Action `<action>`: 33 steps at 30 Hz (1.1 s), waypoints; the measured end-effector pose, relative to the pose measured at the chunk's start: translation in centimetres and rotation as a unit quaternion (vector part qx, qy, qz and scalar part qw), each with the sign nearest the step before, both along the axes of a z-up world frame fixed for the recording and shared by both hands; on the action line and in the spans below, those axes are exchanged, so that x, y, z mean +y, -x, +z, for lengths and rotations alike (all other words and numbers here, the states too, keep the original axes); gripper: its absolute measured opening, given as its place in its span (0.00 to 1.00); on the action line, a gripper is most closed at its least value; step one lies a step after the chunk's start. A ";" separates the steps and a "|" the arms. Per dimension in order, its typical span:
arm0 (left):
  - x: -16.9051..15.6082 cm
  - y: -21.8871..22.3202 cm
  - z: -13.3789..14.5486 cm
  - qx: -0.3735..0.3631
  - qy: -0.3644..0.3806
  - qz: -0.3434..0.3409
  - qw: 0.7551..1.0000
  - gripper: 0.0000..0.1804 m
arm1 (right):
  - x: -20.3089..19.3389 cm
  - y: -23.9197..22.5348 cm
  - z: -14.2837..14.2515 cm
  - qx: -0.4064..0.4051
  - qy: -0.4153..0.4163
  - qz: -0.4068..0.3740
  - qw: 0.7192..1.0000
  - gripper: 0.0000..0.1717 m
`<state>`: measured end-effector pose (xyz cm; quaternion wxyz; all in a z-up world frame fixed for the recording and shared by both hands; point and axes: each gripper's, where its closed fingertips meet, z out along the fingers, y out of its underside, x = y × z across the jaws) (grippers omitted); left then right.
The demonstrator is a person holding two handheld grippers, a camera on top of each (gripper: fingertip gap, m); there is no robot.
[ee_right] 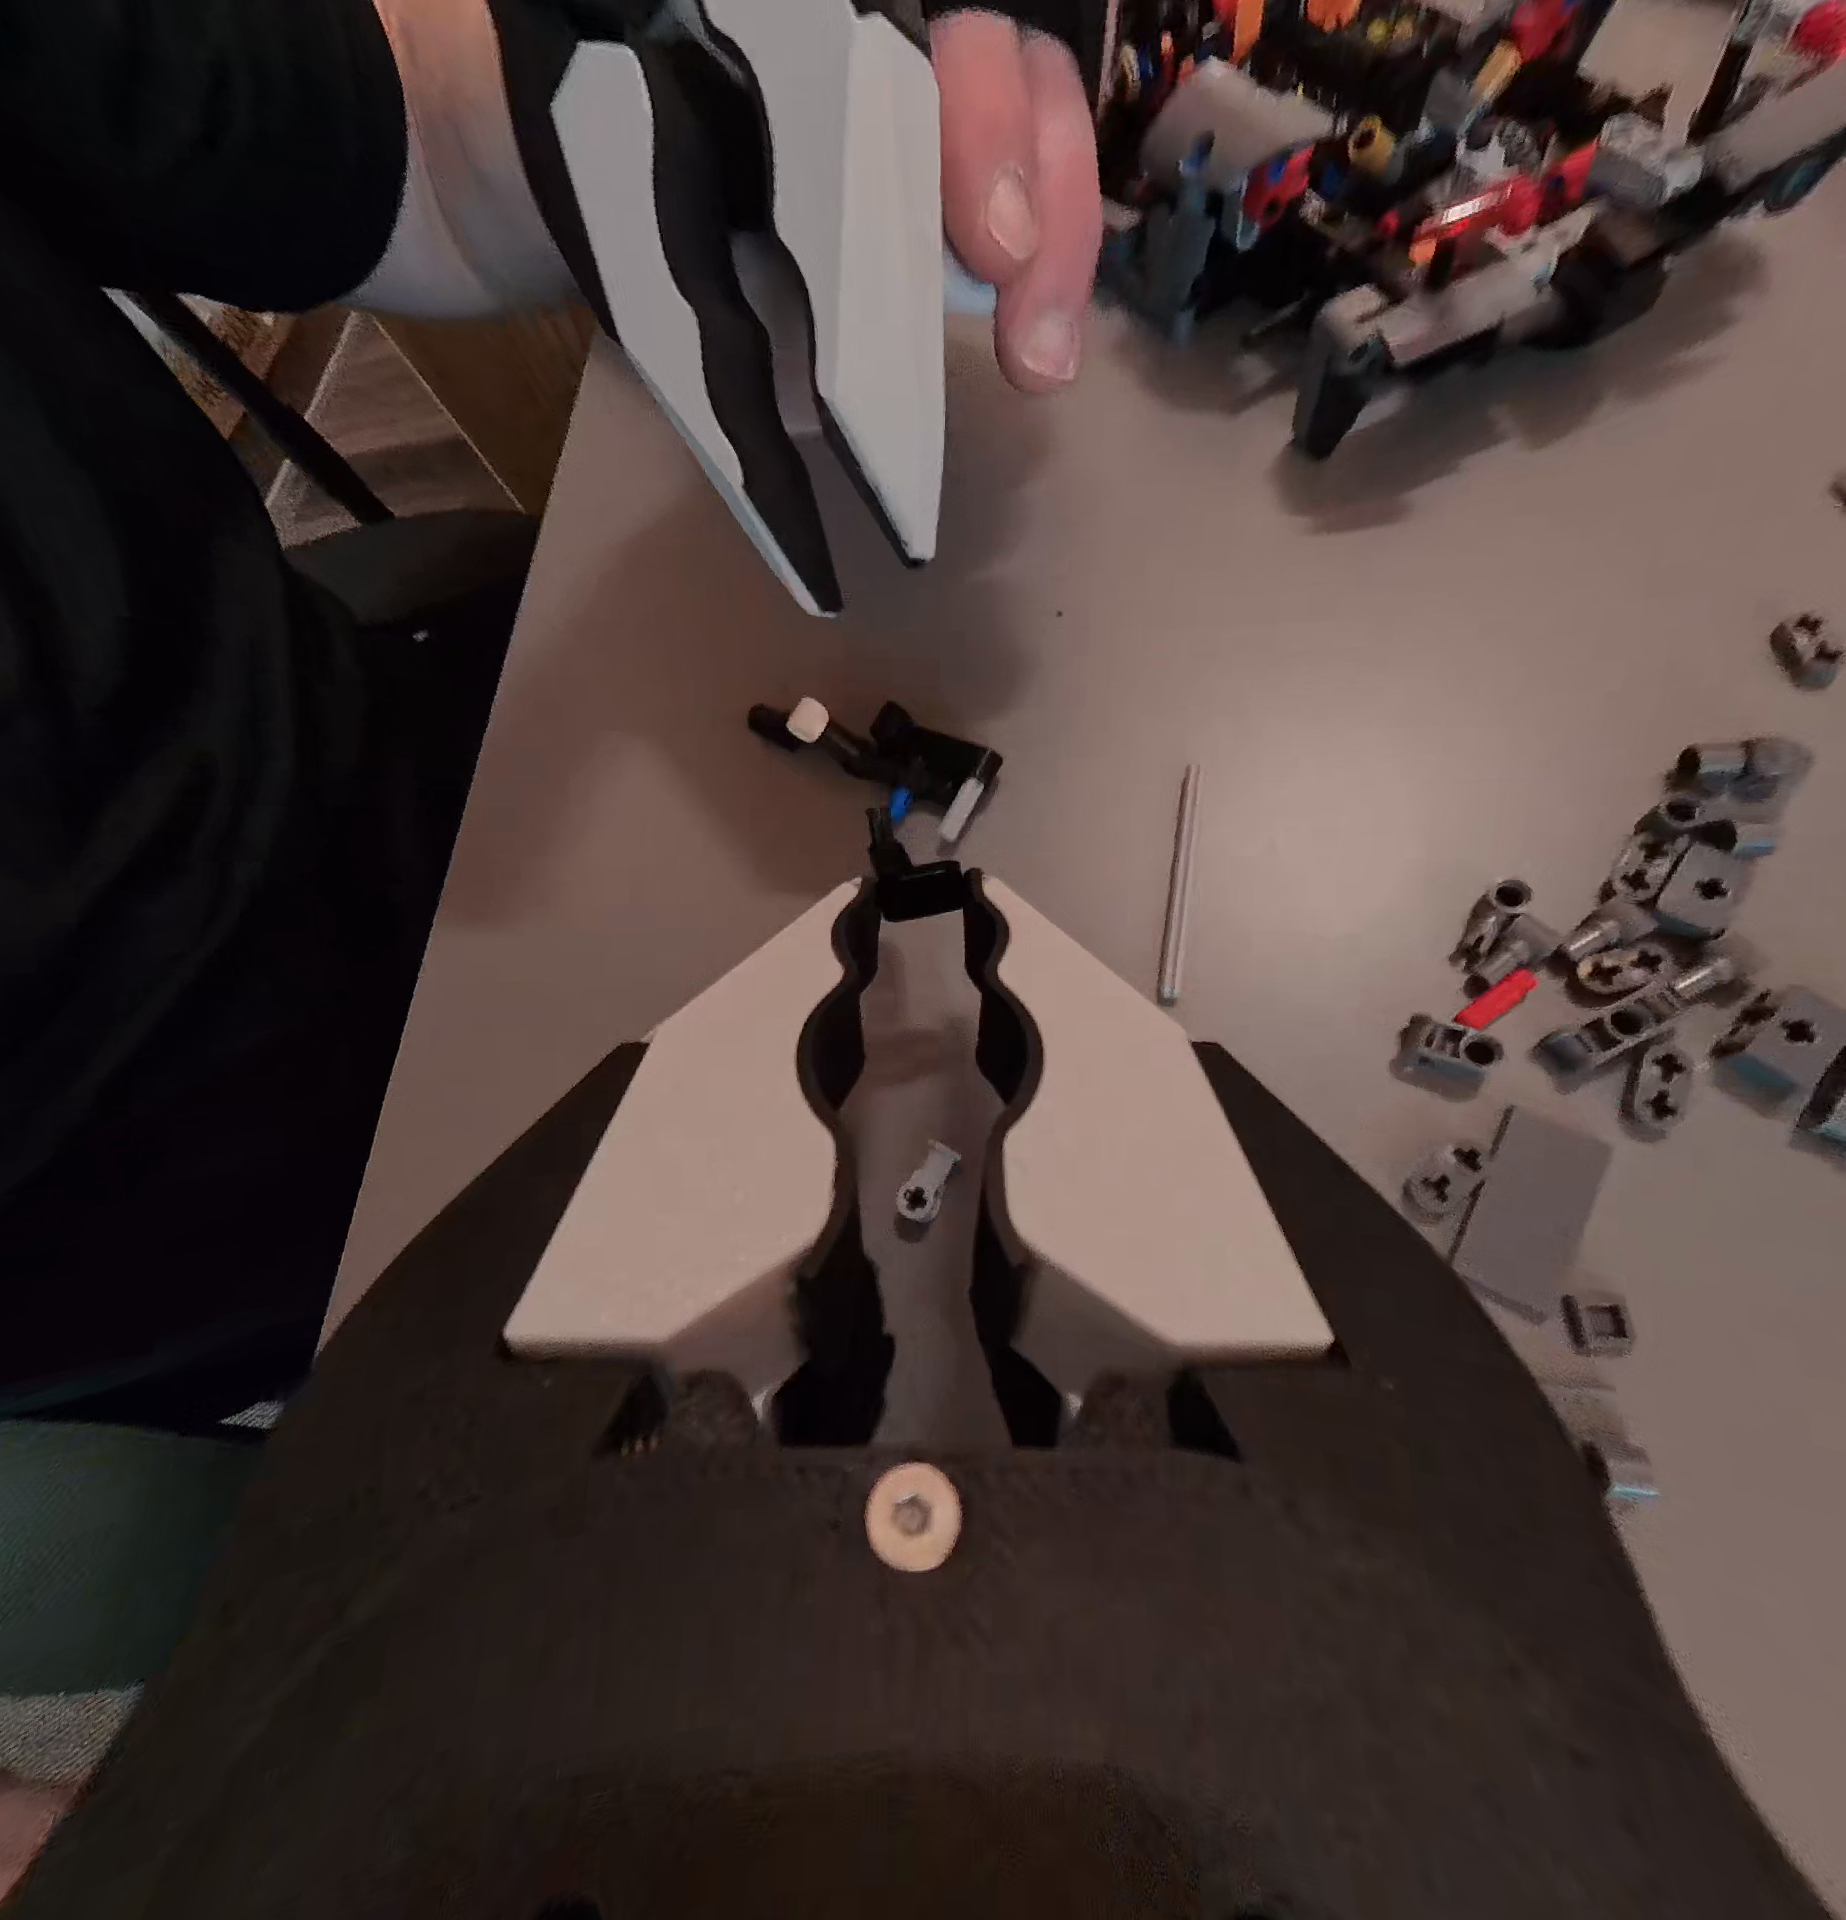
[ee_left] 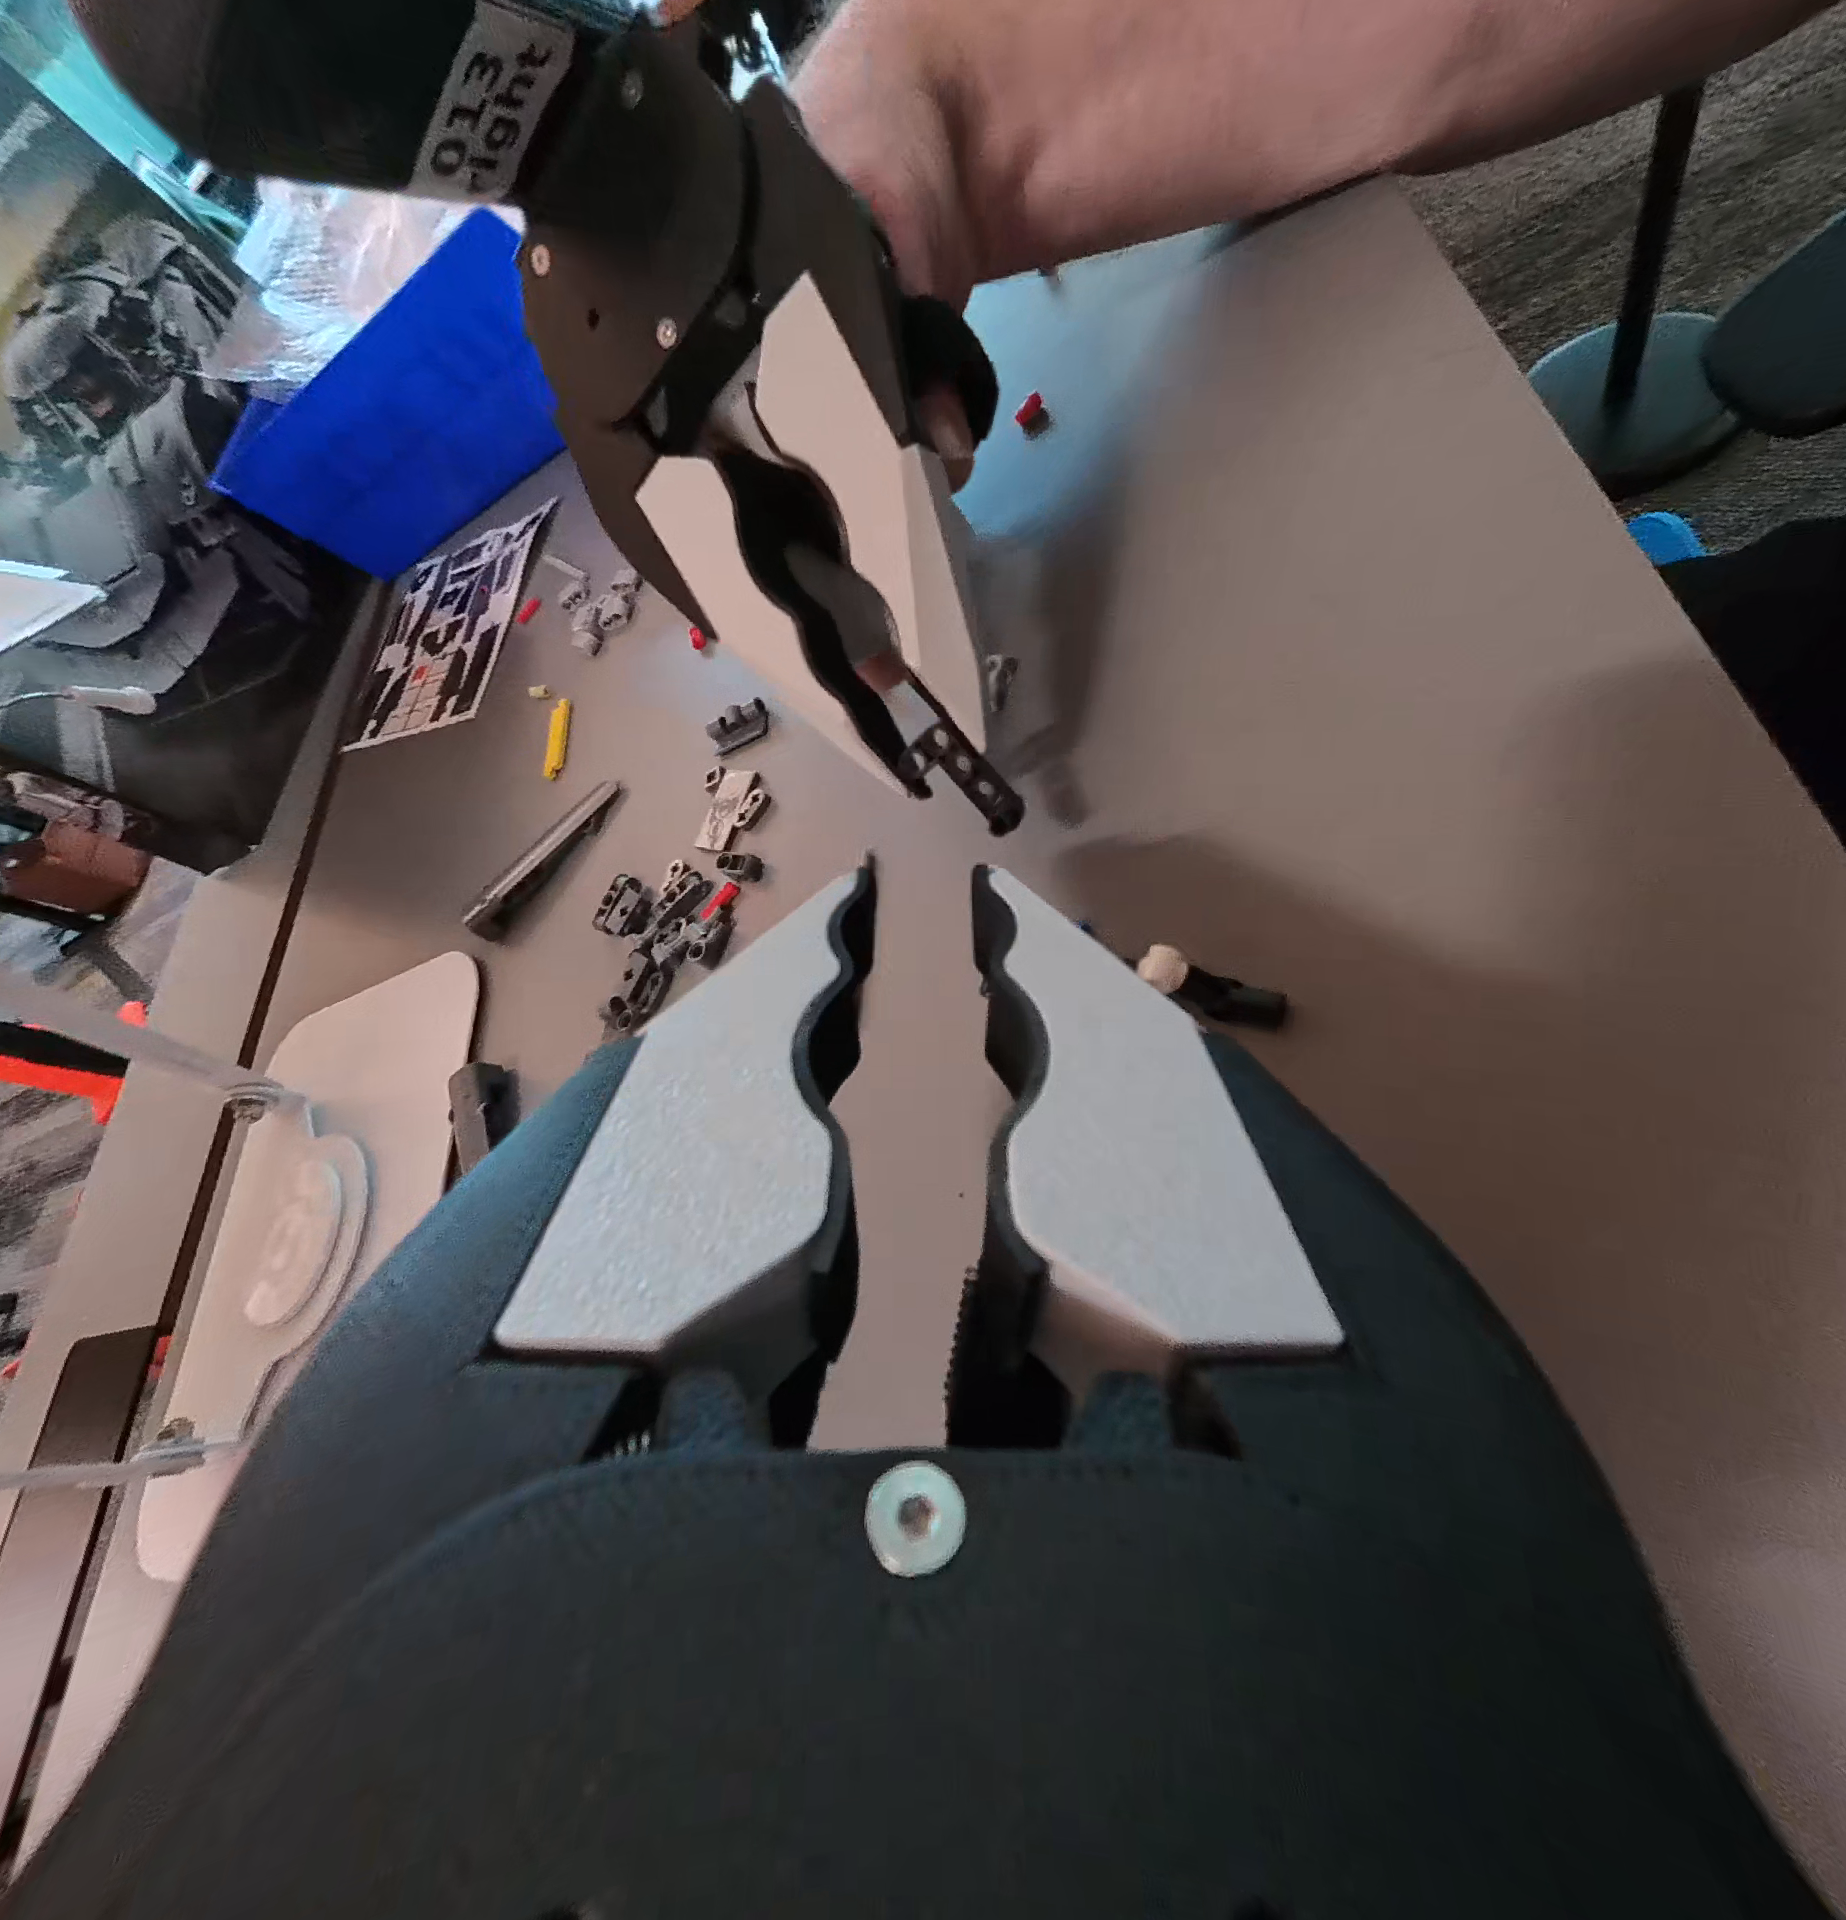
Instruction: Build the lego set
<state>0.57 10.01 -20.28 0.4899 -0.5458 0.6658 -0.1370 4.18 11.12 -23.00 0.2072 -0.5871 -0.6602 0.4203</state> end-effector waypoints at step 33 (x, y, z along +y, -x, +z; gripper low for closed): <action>2.4 -0.5 -0.7 -0.015 0.009 0.057 0.998 0.10 | 1.7 0.8 0.4 0.008 -0.026 -0.049 0.998 0.08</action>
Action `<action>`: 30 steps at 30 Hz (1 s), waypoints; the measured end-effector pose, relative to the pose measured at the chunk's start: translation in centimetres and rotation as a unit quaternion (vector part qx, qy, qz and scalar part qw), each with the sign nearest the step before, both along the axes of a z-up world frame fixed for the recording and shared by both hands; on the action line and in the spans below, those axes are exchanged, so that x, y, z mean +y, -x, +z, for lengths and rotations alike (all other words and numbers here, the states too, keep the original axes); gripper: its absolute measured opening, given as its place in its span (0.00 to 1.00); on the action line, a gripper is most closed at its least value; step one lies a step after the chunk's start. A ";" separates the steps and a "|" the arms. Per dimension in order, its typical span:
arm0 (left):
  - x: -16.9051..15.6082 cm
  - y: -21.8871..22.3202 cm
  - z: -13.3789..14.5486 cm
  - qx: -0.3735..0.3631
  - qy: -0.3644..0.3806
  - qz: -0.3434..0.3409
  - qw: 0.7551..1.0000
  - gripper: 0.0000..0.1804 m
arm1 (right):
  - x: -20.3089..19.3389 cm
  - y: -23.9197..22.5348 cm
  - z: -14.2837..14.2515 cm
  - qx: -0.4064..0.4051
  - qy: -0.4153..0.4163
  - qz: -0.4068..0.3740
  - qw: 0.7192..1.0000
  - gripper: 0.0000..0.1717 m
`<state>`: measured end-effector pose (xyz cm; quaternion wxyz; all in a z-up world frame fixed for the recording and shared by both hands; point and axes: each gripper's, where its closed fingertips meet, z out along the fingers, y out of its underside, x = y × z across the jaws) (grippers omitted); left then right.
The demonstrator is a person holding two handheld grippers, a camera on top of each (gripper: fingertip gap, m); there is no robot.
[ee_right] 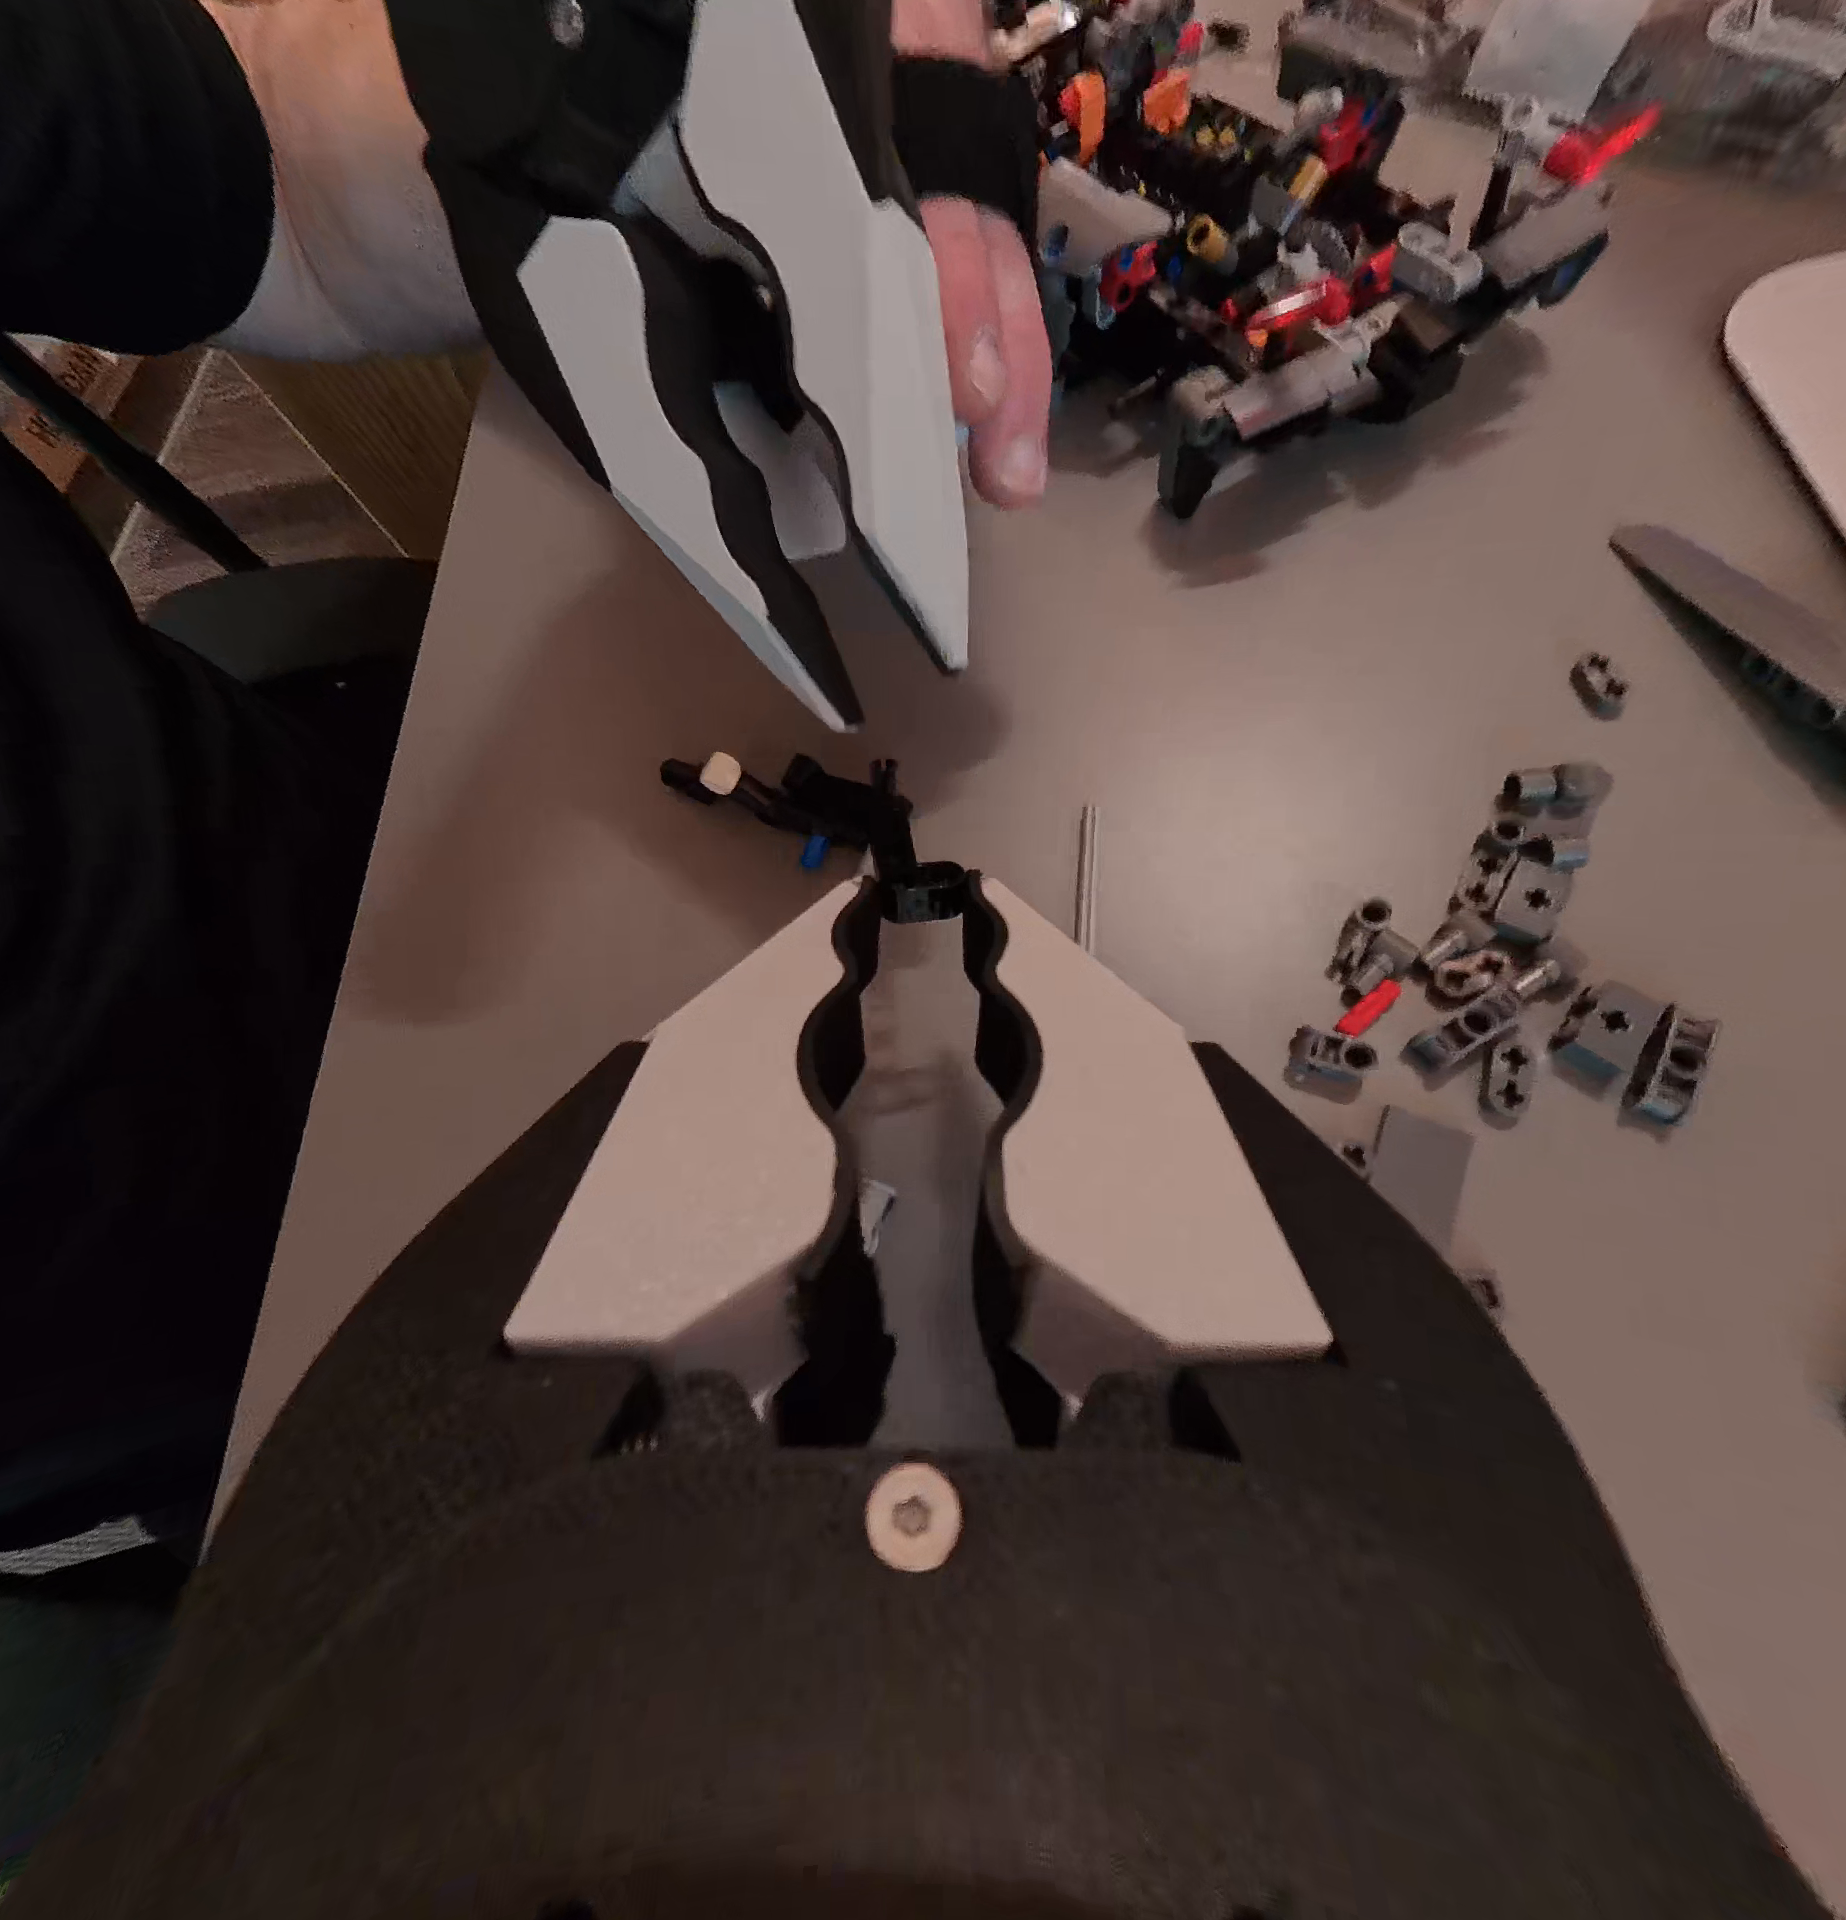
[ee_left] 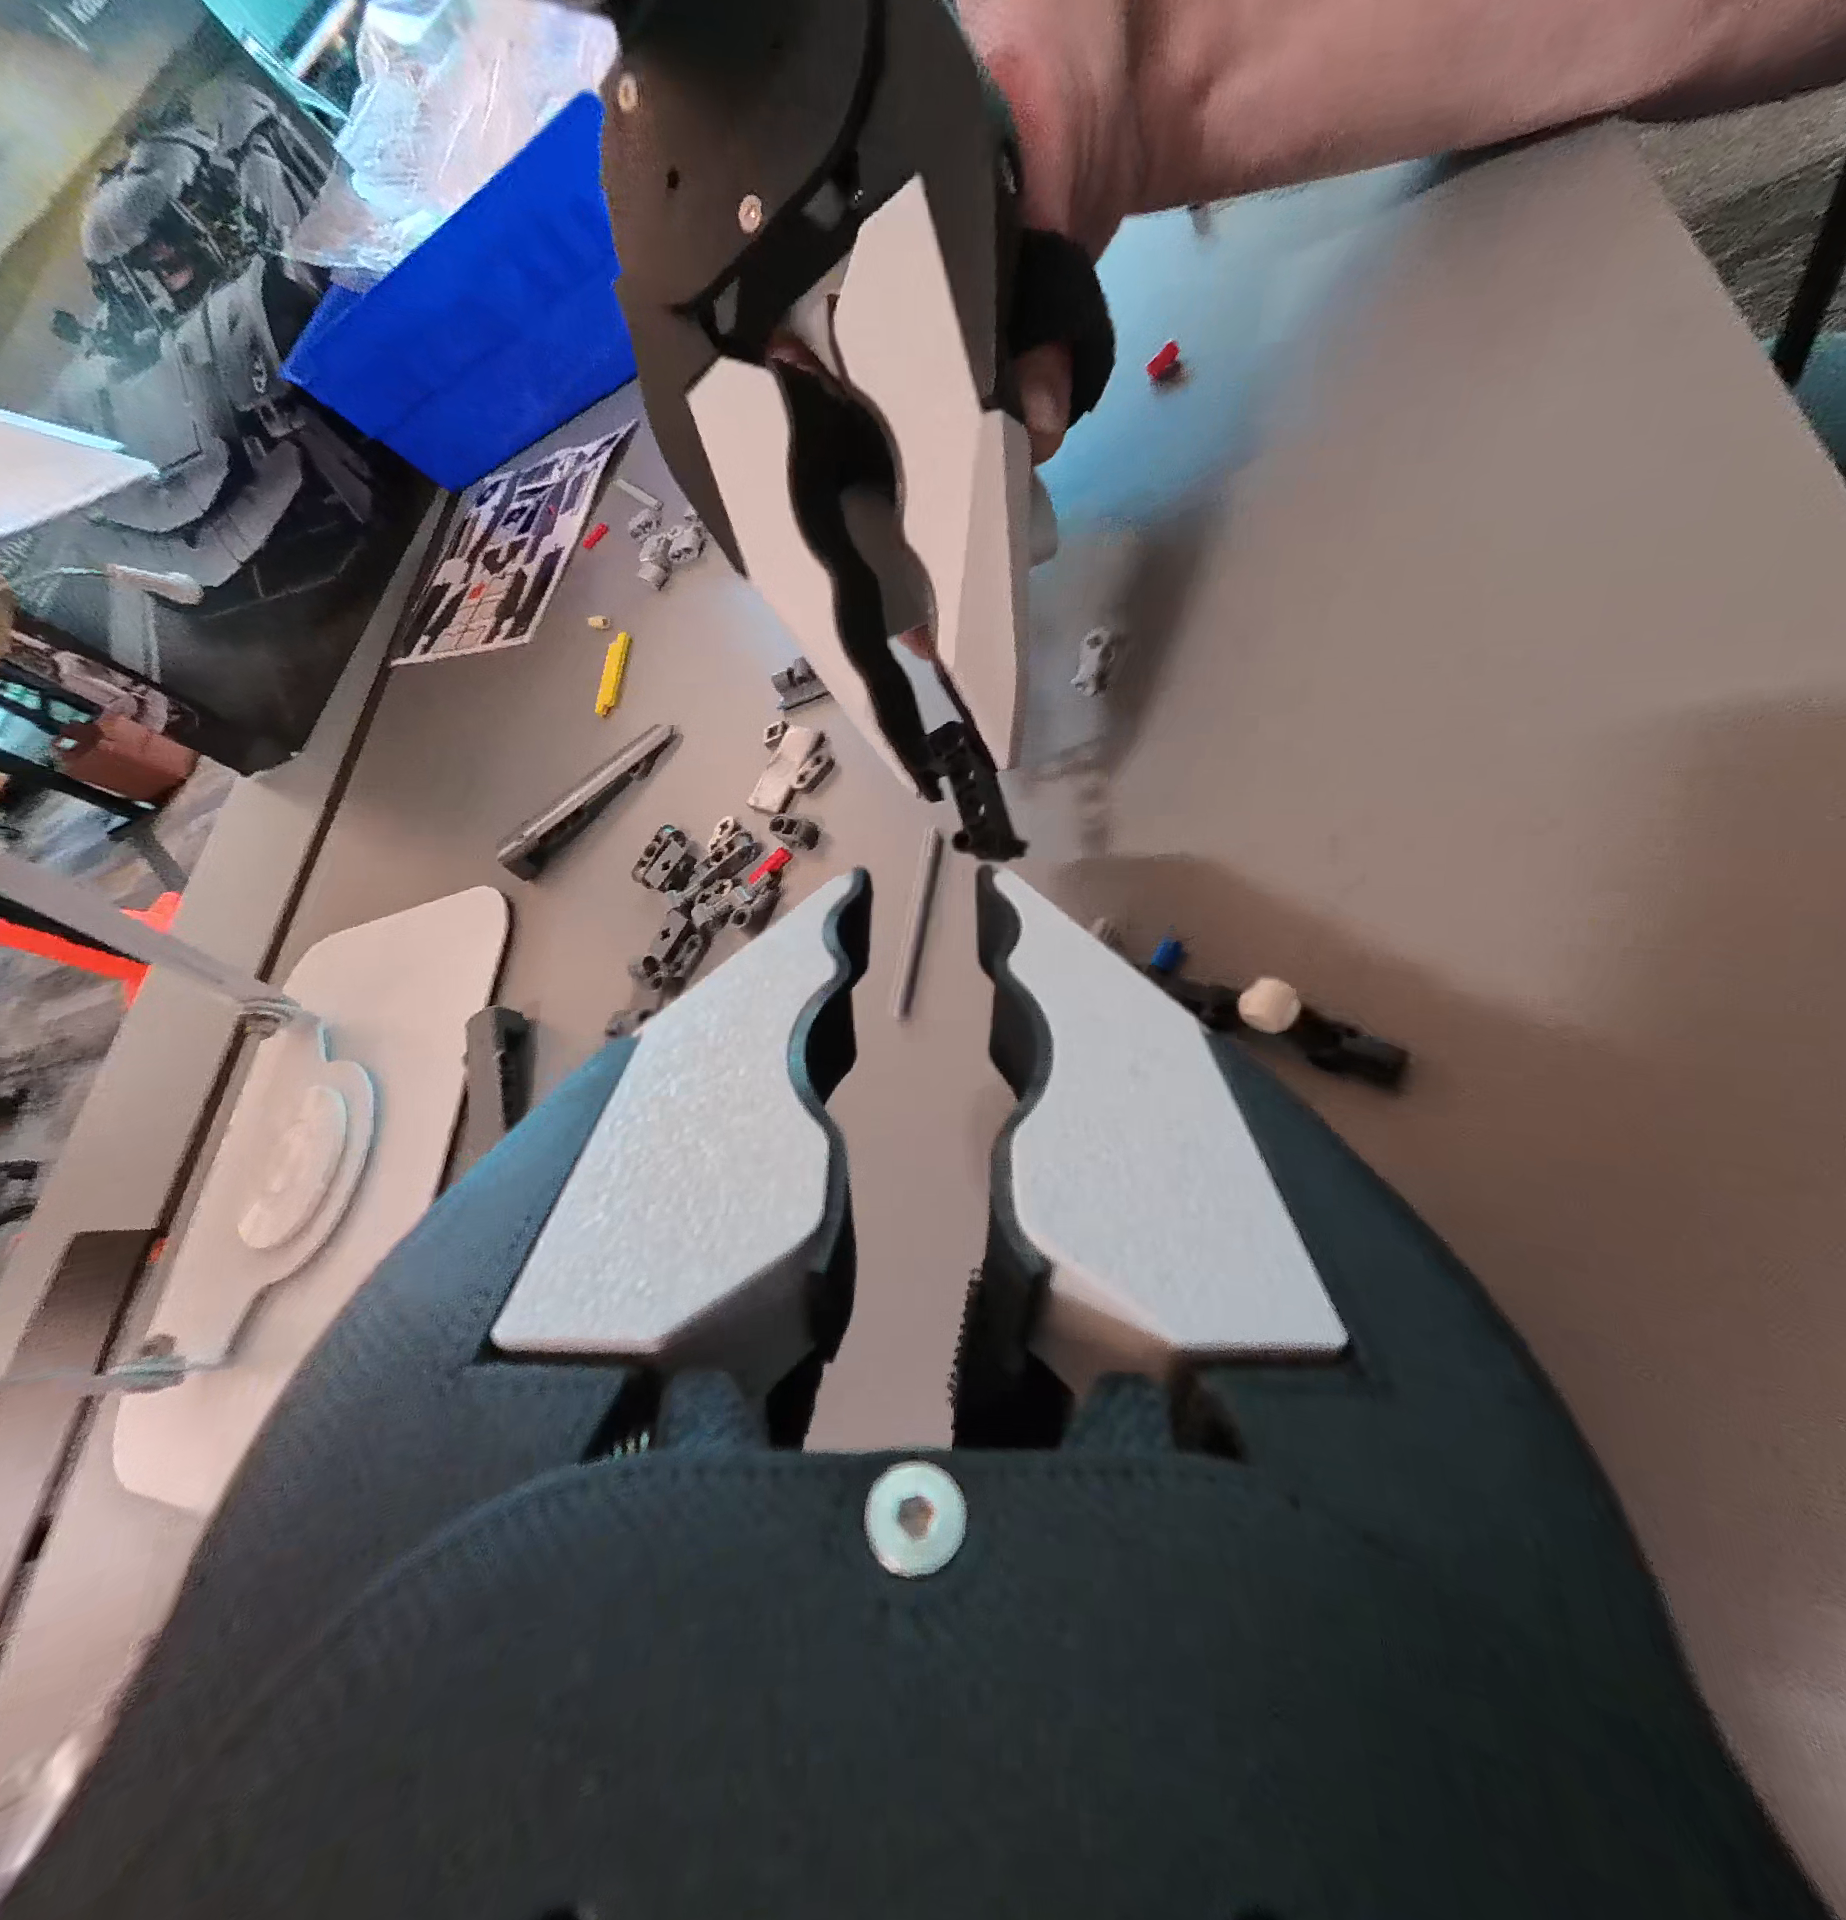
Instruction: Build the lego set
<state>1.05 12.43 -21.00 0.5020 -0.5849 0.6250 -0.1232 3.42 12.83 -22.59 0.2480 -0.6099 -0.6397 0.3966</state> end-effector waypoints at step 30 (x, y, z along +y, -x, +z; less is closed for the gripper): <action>3.8 0.8 3.5 -0.278 0.315 0.089 0.903 0.01 | 3.8 1.5 4.5 0.074 -0.325 -0.099 0.937 0.23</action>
